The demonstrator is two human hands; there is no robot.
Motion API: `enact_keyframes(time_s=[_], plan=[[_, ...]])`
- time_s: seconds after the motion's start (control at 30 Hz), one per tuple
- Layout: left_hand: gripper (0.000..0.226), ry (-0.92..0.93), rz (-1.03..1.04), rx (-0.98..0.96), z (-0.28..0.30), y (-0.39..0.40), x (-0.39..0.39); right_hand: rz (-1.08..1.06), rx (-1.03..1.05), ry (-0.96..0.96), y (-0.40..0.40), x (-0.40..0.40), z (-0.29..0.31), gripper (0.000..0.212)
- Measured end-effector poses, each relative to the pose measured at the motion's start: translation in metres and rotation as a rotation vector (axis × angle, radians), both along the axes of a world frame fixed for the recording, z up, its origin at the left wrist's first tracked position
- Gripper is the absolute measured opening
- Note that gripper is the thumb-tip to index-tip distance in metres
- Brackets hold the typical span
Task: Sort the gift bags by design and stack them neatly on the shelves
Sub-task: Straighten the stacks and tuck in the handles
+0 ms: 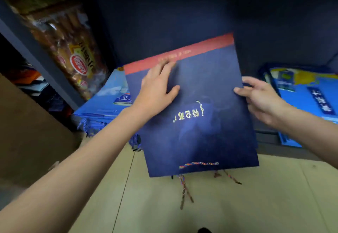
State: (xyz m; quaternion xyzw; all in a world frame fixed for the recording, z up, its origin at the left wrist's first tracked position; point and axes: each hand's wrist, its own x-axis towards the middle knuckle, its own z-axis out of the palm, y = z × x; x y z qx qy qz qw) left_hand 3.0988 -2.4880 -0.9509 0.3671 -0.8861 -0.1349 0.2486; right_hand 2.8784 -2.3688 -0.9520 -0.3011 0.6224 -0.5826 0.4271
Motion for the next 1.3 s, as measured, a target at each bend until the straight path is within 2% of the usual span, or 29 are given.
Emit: enact_keyframes(time_s=[0.07, 0.13, 0.17, 0.23, 0.3, 0.33, 0.43, 0.57, 0.77, 0.93, 1.07, 1.17, 1.3], plan=[[0.070, -0.096, 0.007, 0.034, -0.020, 0.002, -0.004, -0.159, 0.009, 0.026, -0.006, -0.039, -0.005, 0.021], [0.070, -0.313, 0.033, 0.086, -0.039, 0.009, -0.008, -0.222, 0.136, 0.270, -0.008, -0.069, -0.015, 0.018], [0.072, -0.451, 0.032, 0.132, -0.048, 0.015, -0.011, -0.187, 0.251, 0.410, -0.006, -0.079, -0.023, 0.033], [0.081, -0.662, -0.047, 0.234, -0.067, 0.030, -0.017, 0.000, 0.493, 0.554, 0.008, -0.088, -0.040, 0.063], [0.092, -0.836, -0.157, 0.291, -0.085, 0.042, -0.022, 0.264, 0.651, 0.613, 0.027, -0.081, -0.056, 0.082], [0.095, -0.891, -0.185, 0.286, -0.092, 0.044, -0.025, 0.390, 0.717, 0.704, 0.037, -0.073, -0.063, 0.090], [0.091, -0.859, -0.176, 0.263, -0.101, 0.040, -0.034, 0.615, 0.880, 1.024, 0.055, -0.049, -0.083, 0.110], [0.076, -0.803, -0.183, 0.275, -0.102, 0.034, -0.044, 0.623, 0.925, 1.141, 0.048, -0.025, -0.094, 0.115], [0.079, -0.871, -0.133, 0.180, -0.107, 0.039, -0.041, 0.335, 0.839, 0.950, 0.051, -0.036, -0.094, 0.109], [0.067, -1.026, -0.074, -0.002, -0.110, 0.058, -0.033, 0.350, 0.668, 1.027, 0.046, -0.042, -0.085, 0.095], [0.072, -0.986, -0.027, -0.064, -0.099, 0.045, -0.029, 0.356, 0.590, 1.019, 0.034, -0.040, -0.085, 0.084], [0.068, -0.930, 0.012, -0.118, -0.092, 0.027, -0.030, 0.343, 0.582, 1.084, 0.036, -0.043, -0.089, 0.074], [0.071, -0.828, -0.151, 0.029, -0.088, 0.016, -0.036, 0.400, 0.614, 1.071, 0.053, -0.054, -0.091, 0.082]])
